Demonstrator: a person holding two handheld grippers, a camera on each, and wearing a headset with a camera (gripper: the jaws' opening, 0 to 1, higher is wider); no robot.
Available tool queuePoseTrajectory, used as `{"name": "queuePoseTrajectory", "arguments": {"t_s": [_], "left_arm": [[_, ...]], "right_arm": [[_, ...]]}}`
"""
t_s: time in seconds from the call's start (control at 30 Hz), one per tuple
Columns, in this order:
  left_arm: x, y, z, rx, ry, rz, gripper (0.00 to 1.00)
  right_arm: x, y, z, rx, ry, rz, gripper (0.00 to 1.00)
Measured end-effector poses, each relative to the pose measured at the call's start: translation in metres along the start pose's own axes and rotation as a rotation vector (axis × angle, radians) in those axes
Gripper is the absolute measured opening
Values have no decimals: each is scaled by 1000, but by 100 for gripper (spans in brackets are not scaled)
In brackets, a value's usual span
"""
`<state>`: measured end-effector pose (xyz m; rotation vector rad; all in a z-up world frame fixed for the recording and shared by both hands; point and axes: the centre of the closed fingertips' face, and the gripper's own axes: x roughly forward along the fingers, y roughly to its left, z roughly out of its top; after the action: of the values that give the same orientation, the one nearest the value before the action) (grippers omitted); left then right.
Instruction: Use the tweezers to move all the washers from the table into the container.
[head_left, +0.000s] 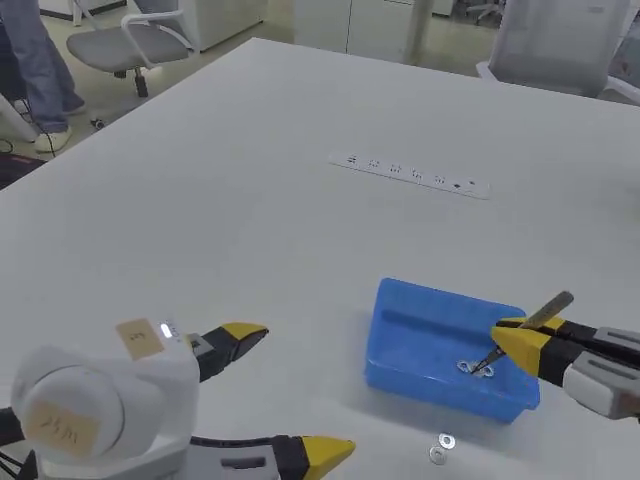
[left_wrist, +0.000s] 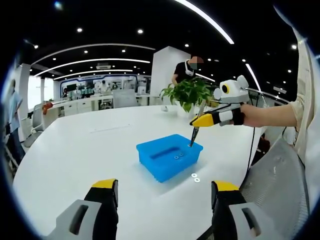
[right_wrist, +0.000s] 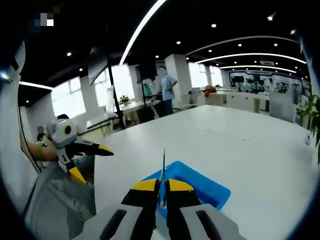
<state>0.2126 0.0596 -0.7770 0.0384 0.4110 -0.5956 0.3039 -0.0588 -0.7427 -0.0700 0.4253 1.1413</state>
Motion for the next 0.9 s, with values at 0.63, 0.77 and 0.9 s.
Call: {"name": "queuePoseTrajectory", "arguments": {"t_s": [0.63, 0.77, 0.9], "left_arm": [[0, 0, 0, 0, 2, 1, 77], [0, 0, 0, 2, 2, 1, 77], [0, 1, -1, 4, 4, 3, 77]], "right_arm": [[51, -35, -17, 38, 89, -7, 2], [57, -40, -26, 39, 121, -15, 2], [61, -41, -33, 31, 146, -13, 2]]}}
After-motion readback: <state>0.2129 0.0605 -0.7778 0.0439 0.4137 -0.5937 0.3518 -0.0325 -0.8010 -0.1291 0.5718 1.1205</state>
